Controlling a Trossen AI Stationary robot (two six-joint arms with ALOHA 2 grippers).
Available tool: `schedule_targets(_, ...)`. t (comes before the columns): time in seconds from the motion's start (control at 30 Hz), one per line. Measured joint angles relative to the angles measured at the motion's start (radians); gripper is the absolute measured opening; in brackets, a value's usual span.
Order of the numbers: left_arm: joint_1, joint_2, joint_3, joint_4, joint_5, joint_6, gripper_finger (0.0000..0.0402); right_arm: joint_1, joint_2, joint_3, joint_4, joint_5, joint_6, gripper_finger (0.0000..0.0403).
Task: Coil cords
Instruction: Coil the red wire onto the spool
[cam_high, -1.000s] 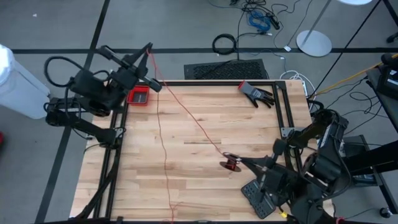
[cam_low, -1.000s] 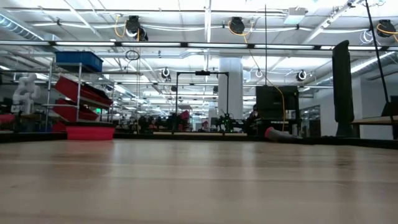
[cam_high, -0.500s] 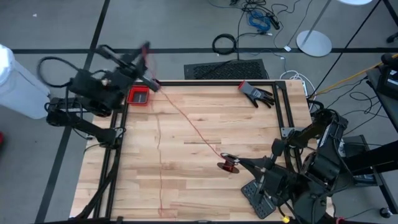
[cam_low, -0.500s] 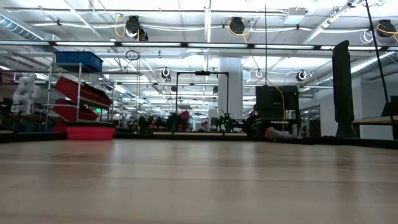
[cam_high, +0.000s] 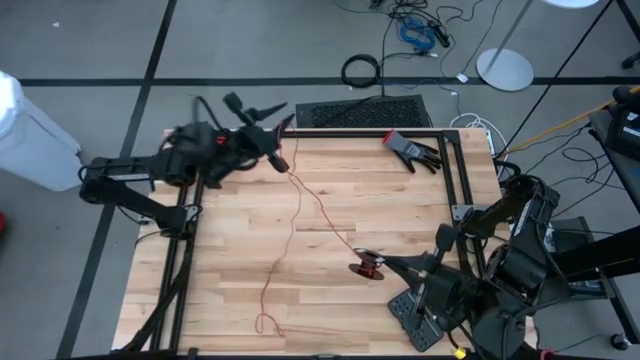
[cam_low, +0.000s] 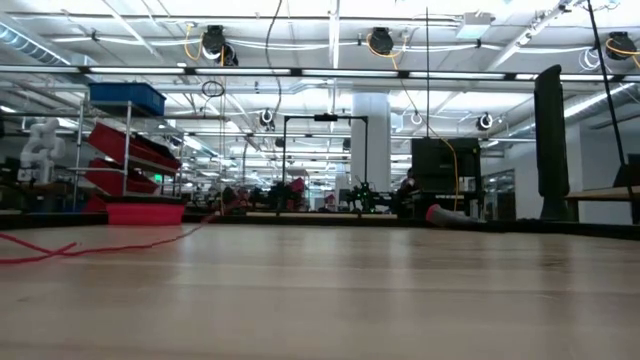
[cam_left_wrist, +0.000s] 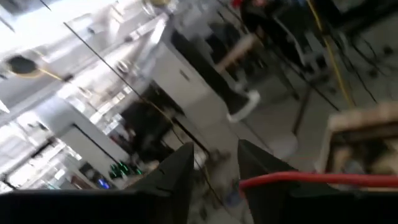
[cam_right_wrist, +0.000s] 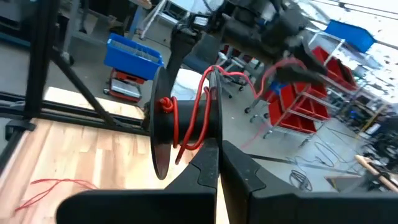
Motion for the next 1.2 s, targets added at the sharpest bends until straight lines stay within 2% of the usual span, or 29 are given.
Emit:
schedule_targets(0.3, -0.027, 0.003, 0.000, -0.523, 0.042, -0.296, 0.0201, 0.000, 0.000, 0.000, -0.001, -0.002, -0.002, 0.0000)
schedule_targets(0.47, -0.038, 0.002, 0.000, -0.792, 0.062, -0.519, 0.0233, 0.000, 0.000, 0.000, -0.001, -0.002, -0.003, 0.0000)
schedule_targets(0.57, -0.034, 0.002, -0.001, -0.955, 0.184, -0.684, 0.0241, 0.000, 0.000, 0.000, -0.001, -0.010, 0.002, 0.0000)
schedule_targets(0.63, -0.032, 0.002, -0.001, -1.025, 0.323, -0.800, 0.0242, 0.000, 0.000, 0.000, -0.001, -0.030, 0.005, 0.0000)
schedule_targets(0.77, -0.046, 0.005, -0.014, -1.033, 0.644, -0.942, 0.0243, 0.000, 0.000, 0.000, -0.001, -0.031, 0.007, 0.0000)
schedule_targets(0.83, -0.067, 0.006, -0.026, -1.008, 0.729, -0.953, 0.0243, 0.000, 0.000, 0.000, -0.002, -0.031, 0.007, 0.0000)
schedule_targets(1.0, -0.106, 0.022, -0.031, -0.988, 0.761, -0.970, 0.0243, 0.000, 0.000, 0.000, -0.001, -0.036, 0.008, 0.0000)
schedule_targets(1.2, -0.145, 0.060, -0.031, -0.971, 0.680, -0.988, 0.0243, 0.000, 0.000, 0.000, -0.001, -0.055, 0.008, 0.0000)
